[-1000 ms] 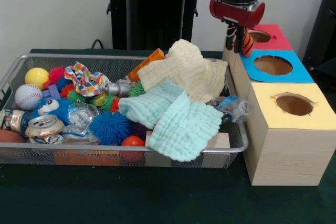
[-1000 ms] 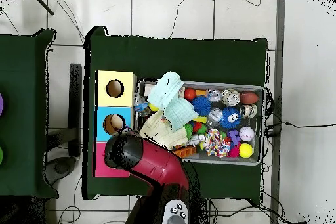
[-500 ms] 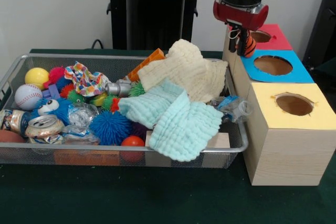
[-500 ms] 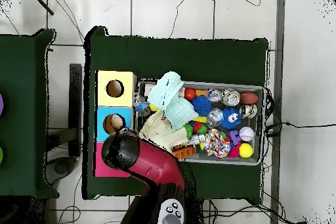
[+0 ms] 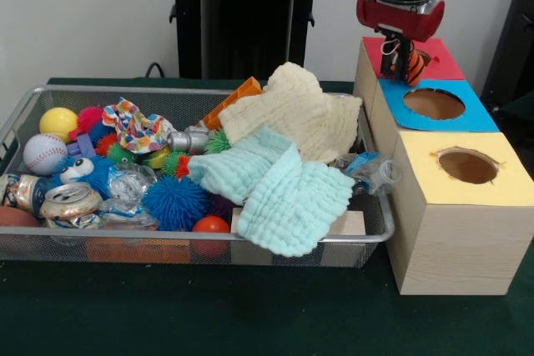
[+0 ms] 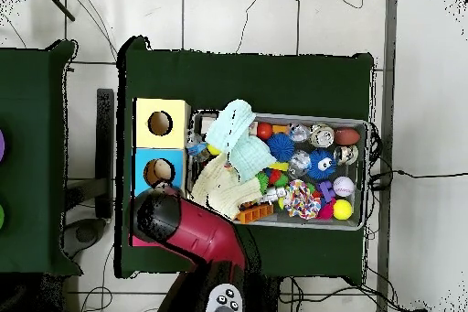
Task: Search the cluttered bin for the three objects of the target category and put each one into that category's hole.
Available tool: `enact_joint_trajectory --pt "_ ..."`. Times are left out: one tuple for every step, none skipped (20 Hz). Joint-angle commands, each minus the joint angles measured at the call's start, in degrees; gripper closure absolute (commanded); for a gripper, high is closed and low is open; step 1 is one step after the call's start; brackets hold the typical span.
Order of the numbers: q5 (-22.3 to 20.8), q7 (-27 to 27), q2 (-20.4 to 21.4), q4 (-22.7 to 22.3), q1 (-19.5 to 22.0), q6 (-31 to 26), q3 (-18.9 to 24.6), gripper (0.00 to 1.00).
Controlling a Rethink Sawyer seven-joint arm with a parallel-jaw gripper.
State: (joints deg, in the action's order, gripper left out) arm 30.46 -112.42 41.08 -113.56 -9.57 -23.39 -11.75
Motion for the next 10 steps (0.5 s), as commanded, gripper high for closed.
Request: enact_joint_trajectory --pt "3.8 -15.5 1.8 -7.8 0.2 4.9 3.4 1.00" --pt "3.9 -15.5 1.9 -8.0 0.1 5.0 3.5 1.00" --pt "3.9 -15.3 2.1 -8.3 0.1 5.1 3.5 1.00" --pt "4.0 -15.1 2.8 -9.4 0.1 5.4 3.7 1.00" --pt "4.1 -14.9 3.0 -9.8 0.2 5.6 3.9 1.00" --pt "4.2 -14.5 3.0 -10.1 0.6 6.1 4.3 1.00" --pt "4.5 -14.3 3.2 -10.8 0.9 6.6 4.9 1.00" --pt "4.6 -14.4 3.5 -11.3 0.9 7.1 5.1 1.00" --pt "4.9 -14.3 3.7 -12.0 1.1 7.8 5.7 1.00" --pt "5.2 -14.5 3.9 -12.6 1.0 8.3 6.0 1.00"
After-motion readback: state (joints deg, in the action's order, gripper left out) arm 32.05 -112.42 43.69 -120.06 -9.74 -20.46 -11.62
